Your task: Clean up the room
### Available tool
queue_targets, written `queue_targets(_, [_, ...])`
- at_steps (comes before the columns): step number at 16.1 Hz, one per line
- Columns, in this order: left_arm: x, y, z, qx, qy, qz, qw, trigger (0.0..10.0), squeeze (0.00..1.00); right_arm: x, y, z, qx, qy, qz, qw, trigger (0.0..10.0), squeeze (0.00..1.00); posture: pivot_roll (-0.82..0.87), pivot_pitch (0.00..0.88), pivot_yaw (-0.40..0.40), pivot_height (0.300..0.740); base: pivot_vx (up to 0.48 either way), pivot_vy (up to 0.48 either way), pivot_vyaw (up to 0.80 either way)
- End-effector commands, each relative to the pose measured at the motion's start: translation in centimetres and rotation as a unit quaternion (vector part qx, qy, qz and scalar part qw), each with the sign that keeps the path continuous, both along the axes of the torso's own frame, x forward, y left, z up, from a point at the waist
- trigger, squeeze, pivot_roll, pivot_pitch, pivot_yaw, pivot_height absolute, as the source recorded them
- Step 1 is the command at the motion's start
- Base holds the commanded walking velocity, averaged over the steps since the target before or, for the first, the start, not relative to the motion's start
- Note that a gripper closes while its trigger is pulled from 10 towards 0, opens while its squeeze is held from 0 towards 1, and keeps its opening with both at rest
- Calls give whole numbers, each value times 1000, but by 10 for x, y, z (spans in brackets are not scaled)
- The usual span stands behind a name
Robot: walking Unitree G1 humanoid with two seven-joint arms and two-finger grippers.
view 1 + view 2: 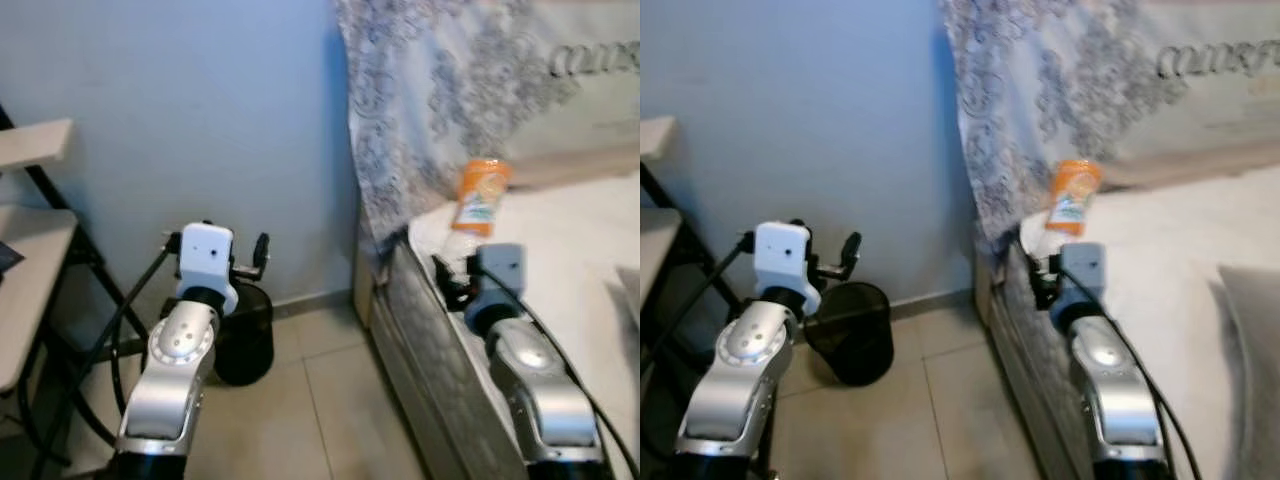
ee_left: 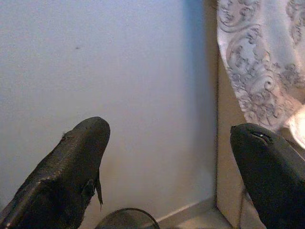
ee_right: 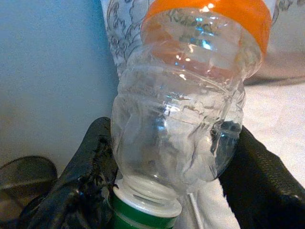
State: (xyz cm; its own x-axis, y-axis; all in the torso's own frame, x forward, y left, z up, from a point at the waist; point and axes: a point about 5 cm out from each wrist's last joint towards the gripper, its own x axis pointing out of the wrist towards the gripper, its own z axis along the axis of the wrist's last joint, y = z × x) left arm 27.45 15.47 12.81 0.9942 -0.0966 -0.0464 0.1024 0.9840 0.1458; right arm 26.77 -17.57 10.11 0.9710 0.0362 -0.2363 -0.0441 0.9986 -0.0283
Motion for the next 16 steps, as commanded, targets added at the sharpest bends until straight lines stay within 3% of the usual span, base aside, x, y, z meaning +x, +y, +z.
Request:
queue_targets(1, [2, 9, 2, 7, 1, 13, 1000, 10000, 0, 1, 10, 3, 10, -9, 14, 1000, 10000, 0, 59, 0, 38, 740, 326, 0, 0])
queue_targets(7, [5, 9, 4, 11, -2, 12, 1000, 10000, 0, 1, 13, 3, 8, -11, 22, 1000, 10000, 0, 63, 0, 43, 740, 305, 0, 0])
queue_targets(11, [5, 9, 5, 10, -1, 7, 1000, 10000, 0, 1, 15, 3, 9, -10, 25, 1000, 10000, 0, 66, 0, 44, 740, 300, 0, 745])
queue_targets(16, [6, 8, 4, 13, 0, 1, 1000, 10000, 0, 1, 19, 0, -4, 0, 60, 998, 10000, 0, 69, 0, 43, 740, 291, 0, 0])
